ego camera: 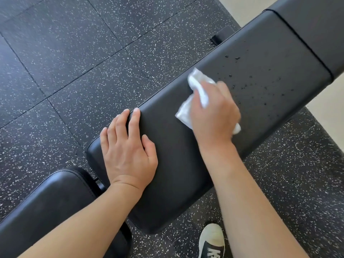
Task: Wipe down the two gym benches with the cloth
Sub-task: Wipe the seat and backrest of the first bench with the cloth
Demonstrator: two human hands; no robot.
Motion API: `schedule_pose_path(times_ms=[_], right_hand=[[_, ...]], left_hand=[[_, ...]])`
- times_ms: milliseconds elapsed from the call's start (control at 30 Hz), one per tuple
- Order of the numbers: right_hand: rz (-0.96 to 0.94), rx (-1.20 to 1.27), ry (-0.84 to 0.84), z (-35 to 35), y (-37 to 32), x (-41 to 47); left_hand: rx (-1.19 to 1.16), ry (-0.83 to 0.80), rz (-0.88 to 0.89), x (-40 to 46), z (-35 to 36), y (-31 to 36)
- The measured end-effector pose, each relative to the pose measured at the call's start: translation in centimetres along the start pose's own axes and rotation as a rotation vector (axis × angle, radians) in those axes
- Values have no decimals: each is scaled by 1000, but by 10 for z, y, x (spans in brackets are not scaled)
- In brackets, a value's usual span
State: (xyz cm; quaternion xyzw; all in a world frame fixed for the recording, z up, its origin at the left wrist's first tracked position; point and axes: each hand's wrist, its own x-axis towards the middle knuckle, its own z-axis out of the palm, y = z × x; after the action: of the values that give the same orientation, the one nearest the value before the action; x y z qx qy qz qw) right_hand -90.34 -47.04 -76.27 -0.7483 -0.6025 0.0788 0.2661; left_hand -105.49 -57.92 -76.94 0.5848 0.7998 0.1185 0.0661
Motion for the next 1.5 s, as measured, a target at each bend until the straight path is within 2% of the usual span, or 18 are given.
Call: schedule_pose_path(times_ms=[133, 233, 333, 500, 567, 633, 700, 767, 933, 1033, 1100, 1167, 1267, 1367, 1400, 1500], right_hand=[[-121, -48, -188, 25, -55, 10], [-237, -17, -305, 13, -52, -21], [-362, 93, -287, -17, -24, -71], [-518, 3, -178, -52, 54, -99], [-479, -30, -101, -51, 68, -80], [-342, -65, -38, -40, 62, -54], [-213, -73, -11, -23, 40, -34], [-165, -45, -36, -7, 9, -25], [-354, 42, -148, -6, -17, -60], [-497, 47, -210, -33, 17, -97], [-543, -15, -189, -53, 53, -100], [-506, -71, -130, -68, 88, -84], [-324, -115, -23, -74, 120, -48], [-46, -136, 22, -59, 104, -33], [-12, -157, 24, -52, 91, -36], [-172, -81, -58, -33, 46, -61]], left_hand=[[-3, -17, -13, 1, -2, 1], [-5, -27, -8, 0, -1, 0], [-9, -14, -14, 0, 0, -1], [0, 15, 7, 0, 1, -2], [2, 16, 4, 0, 1, -2], [1, 13, 7, 0, 1, -2], [-2, 9, 2, 0, 1, -1], [-6, 4, -2, -1, 0, 0], [-18, -14, -4, -1, 0, 0], [-20, 0, -3, -1, 1, -1], [-24, 3, 4, -1, 2, -1], [-16, 6, 10, -1, 2, -2], [-20, 9, 11, -1, 3, -2], [-23, 13, 5, -1, 3, -2], [-23, 13, 5, -1, 3, -2], [-26, 8, 6, -1, 2, -3]])
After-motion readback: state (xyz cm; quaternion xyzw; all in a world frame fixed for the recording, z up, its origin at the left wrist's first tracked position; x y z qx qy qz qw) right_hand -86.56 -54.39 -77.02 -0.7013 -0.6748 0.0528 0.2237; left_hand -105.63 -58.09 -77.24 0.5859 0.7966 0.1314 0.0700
